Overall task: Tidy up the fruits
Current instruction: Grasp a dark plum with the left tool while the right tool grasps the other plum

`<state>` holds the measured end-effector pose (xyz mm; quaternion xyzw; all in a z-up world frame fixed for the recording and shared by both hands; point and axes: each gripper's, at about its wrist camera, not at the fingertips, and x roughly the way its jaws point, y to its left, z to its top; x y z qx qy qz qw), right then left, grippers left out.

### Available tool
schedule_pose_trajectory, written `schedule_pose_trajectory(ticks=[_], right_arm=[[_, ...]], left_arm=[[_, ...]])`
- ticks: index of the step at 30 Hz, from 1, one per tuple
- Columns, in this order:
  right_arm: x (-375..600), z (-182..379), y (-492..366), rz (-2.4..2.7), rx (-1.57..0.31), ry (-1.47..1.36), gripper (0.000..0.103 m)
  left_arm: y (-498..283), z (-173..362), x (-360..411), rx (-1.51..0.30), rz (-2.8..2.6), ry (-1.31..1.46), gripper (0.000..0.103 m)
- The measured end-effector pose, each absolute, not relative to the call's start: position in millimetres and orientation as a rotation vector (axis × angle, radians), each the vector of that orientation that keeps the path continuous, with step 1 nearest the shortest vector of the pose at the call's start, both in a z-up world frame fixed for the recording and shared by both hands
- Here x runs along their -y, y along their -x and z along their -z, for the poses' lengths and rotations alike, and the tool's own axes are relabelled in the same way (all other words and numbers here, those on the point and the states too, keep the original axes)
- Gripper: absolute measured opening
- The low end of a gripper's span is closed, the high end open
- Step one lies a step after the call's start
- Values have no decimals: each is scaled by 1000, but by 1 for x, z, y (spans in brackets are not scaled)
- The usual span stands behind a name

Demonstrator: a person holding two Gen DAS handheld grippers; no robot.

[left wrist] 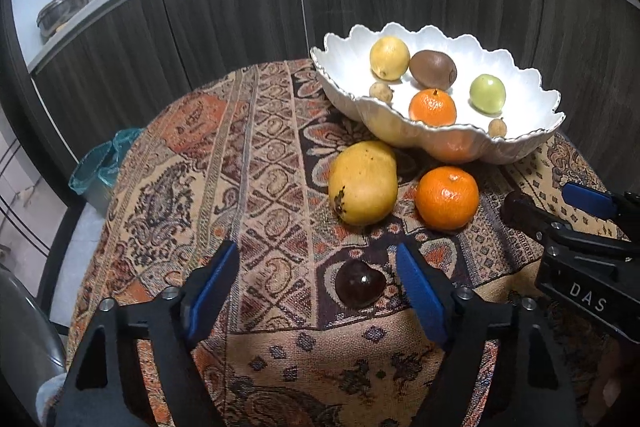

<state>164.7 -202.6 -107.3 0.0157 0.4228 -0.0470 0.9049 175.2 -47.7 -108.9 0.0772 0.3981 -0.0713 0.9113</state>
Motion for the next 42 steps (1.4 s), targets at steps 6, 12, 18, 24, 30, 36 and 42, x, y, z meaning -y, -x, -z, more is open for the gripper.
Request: schedule_pose_trajectory(ticks=[6,12,18,24,30,36,42], right_arm=[[200,112,-170,86,-885,-32,68],[198,117,-175,78,-897,-34,62],[197,124,-179,69,-918,-37,44],[196,129,-180,57,-924,-52,30],[196,128,-178,55,-918,-54,30],[198,117,-171,57,-892,-64,30],[198,103,-163,48,-859,-67,30]], left_arm=[[-178,118,50,-855,165,-143,66],[-178,125,54,-885,193,-141,47],[-176,130,59,-898,227,-150,29],[-177,130,58,-898,230,-146,28],[-178,126,55,-889,214,-148,28],[-177,118,52,-869,206,-146,28],[-176,107,56,-846,208,-145,28]])
